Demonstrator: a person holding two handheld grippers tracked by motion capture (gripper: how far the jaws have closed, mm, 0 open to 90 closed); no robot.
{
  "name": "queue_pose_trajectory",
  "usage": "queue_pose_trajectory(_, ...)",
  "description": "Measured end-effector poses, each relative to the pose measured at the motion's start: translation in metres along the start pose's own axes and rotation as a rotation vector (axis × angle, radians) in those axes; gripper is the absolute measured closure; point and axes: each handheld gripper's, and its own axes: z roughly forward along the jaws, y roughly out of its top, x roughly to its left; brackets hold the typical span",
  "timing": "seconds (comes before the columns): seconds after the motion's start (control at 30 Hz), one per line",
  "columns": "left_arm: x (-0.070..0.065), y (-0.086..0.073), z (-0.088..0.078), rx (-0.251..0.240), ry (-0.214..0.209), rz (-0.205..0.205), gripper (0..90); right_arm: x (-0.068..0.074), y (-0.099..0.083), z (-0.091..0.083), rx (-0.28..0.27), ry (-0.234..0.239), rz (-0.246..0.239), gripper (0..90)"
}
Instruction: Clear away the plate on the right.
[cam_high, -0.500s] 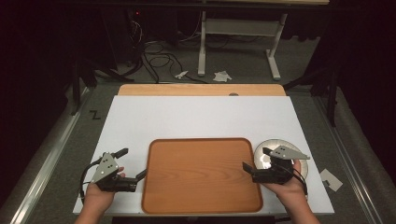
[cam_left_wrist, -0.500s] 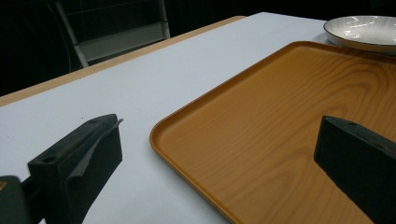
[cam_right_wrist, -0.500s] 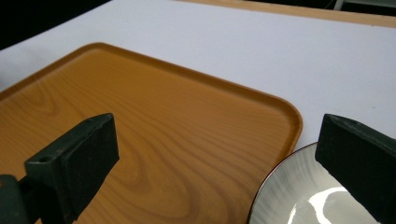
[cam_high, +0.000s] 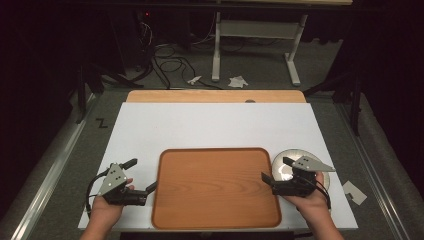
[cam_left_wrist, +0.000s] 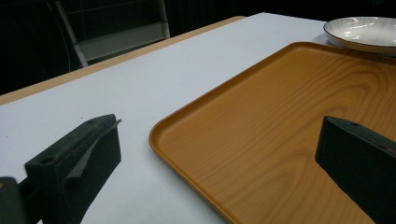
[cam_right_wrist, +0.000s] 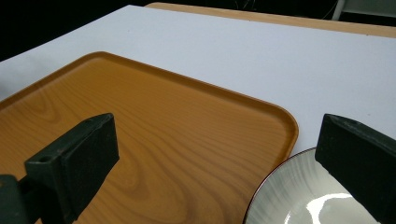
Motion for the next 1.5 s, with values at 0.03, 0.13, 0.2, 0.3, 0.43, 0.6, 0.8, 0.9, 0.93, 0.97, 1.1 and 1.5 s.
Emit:
queue_pose_trajectory(0.03,0.0,0.0,0.0,0.0,0.0,0.0,0.9,0.0,0.0,0.0,0.0,0.0,0.0,0.0)
queue_pose_trajectory(0.13,0.001,0.001,-0.001,0.009,-0.023,-0.011,0.9,-0.001,0.0,-0.001,-0.008,-0.001,0.009,0.0)
queue_pose_trajectory(0.2,0.0,0.001,-0.001,0.004,-0.017,-0.007,0.9,-0.002,0.0,-0.001,-0.012,-0.001,0.008,0.0)
queue_pose_trajectory(0.3,0.0,0.0,-0.001,0.002,-0.011,-0.001,1.0,-0.002,0.0,-0.001,-0.016,-0.002,0.016,0.0)
queue_pose_trajectory(0.43,0.001,0.0,0.0,0.003,-0.009,0.0,1.1,-0.001,0.0,-0.001,-0.025,-0.004,0.013,0.0)
queue_pose_trajectory(0.6,0.001,0.0,0.0,0.003,-0.006,0.003,1.4,-0.003,0.001,-0.002,-0.036,-0.007,0.033,0.0)
queue_pose_trajectory(0.8,0.002,0.0,0.0,0.003,-0.001,0.002,1.5,-0.006,0.0,-0.004,-0.037,-0.01,0.045,0.0)
queue_pose_trajectory(0.9,0.002,0.0,0.0,0.002,0.002,0.001,1.6,-0.009,0.0,-0.005,-0.029,-0.022,0.041,0.0)
queue_pose_trajectory(0.93,0.002,0.0,0.0,0.002,0.002,0.001,1.6,-0.009,0.0,-0.005,-0.029,-0.022,0.041,0.0)
queue_pose_trajectory(0.97,0.002,0.0,0.0,0.003,0.002,-0.001,1.6,-0.009,-0.001,-0.005,-0.027,-0.025,0.04,0.0)
queue_pose_trajectory(1.1,0.003,0.0,0.0,0.001,0.005,-0.004,1.7,-0.015,-0.002,-0.008,-0.025,-0.051,0.049,0.0)
queue_pose_trajectory(1.5,0.004,0.003,0.005,0.0,0.012,-0.013,2.1,-0.032,-0.008,-0.021,-0.005,-0.106,0.075,0.0)
